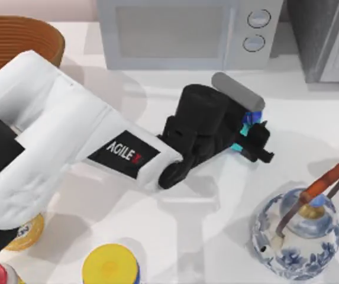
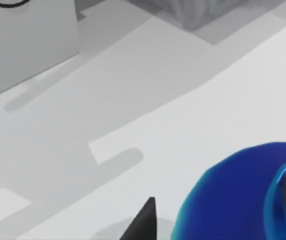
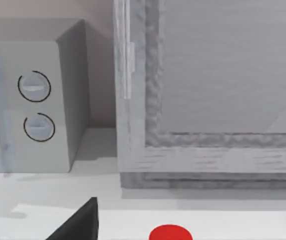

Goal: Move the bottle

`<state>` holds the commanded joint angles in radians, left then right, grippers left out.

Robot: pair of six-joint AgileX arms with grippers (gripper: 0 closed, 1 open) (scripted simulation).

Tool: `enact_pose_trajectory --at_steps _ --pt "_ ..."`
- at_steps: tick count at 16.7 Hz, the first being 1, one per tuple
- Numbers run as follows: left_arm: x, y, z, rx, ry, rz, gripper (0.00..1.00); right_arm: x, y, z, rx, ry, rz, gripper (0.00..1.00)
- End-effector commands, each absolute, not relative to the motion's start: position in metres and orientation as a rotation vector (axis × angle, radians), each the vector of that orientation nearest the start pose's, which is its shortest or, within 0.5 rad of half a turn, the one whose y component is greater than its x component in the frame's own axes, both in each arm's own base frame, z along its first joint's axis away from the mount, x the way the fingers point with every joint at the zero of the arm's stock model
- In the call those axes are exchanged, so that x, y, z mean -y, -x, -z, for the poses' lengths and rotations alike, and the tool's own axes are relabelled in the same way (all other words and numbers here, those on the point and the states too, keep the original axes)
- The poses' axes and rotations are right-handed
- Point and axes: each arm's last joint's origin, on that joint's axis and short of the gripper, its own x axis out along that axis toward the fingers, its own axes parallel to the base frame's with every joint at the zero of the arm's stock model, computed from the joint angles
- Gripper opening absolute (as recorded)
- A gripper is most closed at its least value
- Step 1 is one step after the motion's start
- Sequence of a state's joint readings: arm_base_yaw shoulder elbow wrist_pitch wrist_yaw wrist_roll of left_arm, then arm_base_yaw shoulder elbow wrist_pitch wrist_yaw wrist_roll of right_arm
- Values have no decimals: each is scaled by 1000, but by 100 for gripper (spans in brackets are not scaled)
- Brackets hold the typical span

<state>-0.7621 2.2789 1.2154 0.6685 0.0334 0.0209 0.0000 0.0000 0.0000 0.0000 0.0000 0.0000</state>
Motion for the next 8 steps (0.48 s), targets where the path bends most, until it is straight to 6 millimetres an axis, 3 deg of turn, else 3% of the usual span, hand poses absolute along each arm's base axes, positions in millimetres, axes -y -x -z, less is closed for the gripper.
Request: enact_pose_trajectory --at_steps 3,8 --pt "278 -332 -91 -389 -127 657 0 1 -106 -160 0 0 0 100" --pt "176 -302 -109 -434 -56 337 0 1 -106 -160 0 0 0 100"
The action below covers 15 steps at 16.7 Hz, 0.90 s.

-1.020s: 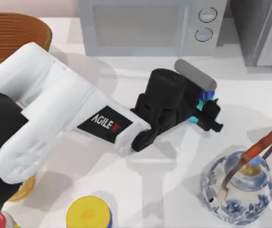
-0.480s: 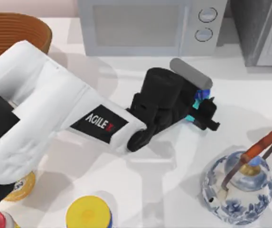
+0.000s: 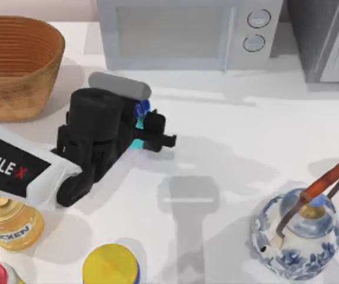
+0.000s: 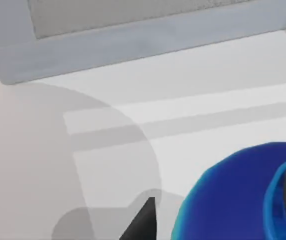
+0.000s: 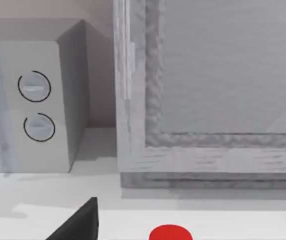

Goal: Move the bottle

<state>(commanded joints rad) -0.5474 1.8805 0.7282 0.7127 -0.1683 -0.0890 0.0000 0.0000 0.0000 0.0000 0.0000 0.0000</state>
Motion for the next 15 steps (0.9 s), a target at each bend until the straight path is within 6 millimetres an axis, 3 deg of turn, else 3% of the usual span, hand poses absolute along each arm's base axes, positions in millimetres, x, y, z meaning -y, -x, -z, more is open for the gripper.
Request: enact_pose_trajectory --at_steps 3,6,12,15 --pt "124 -275 -117 -426 -6 149 0 1 -106 -160 0 0 0 100" --pt "97 -260 -121 -405 30 35 0 1 -106 -160 0 0 0 100" --pt "95 -259 -121 -402 30 24 0 1 -106 -160 0 0 0 100" --pt "97 -274 -137 -300 71 -6 0 1 -106 -160 0 0 0 100"
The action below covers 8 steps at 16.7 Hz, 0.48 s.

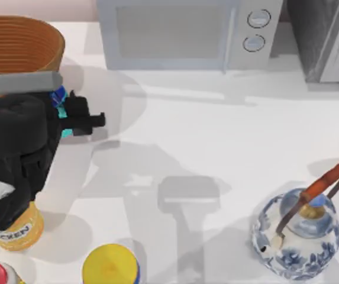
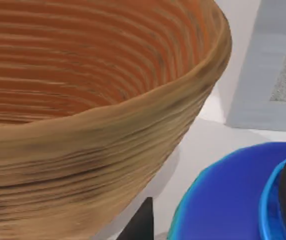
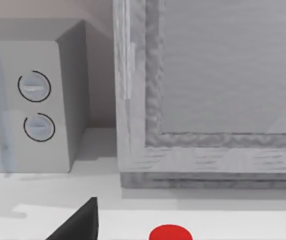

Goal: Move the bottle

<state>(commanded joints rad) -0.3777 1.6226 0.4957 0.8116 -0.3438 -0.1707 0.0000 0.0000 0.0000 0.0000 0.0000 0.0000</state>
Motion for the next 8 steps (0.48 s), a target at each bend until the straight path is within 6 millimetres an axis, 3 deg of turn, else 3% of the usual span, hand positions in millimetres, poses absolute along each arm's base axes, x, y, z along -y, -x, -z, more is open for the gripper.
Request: enact_pose_trajectory --at_steps 4,8 --pt "101 -296 -136 -230 98 -9 0 1 -106 -160 0 0 0 100" --pt "103 -305 -99 -317 60 9 0 1 -106 -160 0 0 0 100"
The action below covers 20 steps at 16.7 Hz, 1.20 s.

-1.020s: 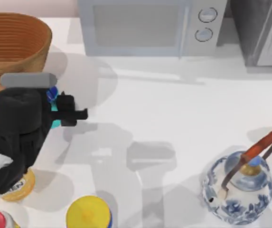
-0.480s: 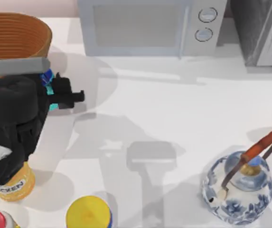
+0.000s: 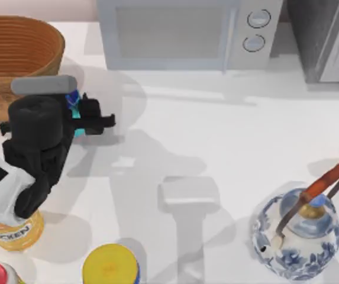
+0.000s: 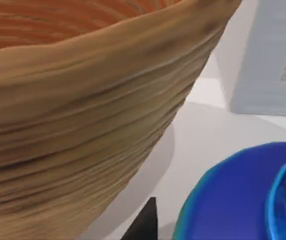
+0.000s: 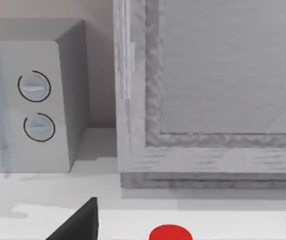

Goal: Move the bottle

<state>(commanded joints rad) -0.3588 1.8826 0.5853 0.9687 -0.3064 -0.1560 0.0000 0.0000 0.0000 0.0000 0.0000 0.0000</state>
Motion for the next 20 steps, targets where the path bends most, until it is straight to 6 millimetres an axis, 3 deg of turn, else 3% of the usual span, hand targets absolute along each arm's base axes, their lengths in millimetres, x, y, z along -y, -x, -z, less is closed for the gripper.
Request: enact_pose_trajectory --at_steps 3,7,20 --pt "98 -304 -76 -397 36 21 0 1 -106 -160 0 0 0 100" --pt "97 -304 -75 -402 34 21 0 1 -106 -160 0 0 0 100" --pt "97 -304 -75 -402 34 21 98 1 -106 -160 0 0 0 100"
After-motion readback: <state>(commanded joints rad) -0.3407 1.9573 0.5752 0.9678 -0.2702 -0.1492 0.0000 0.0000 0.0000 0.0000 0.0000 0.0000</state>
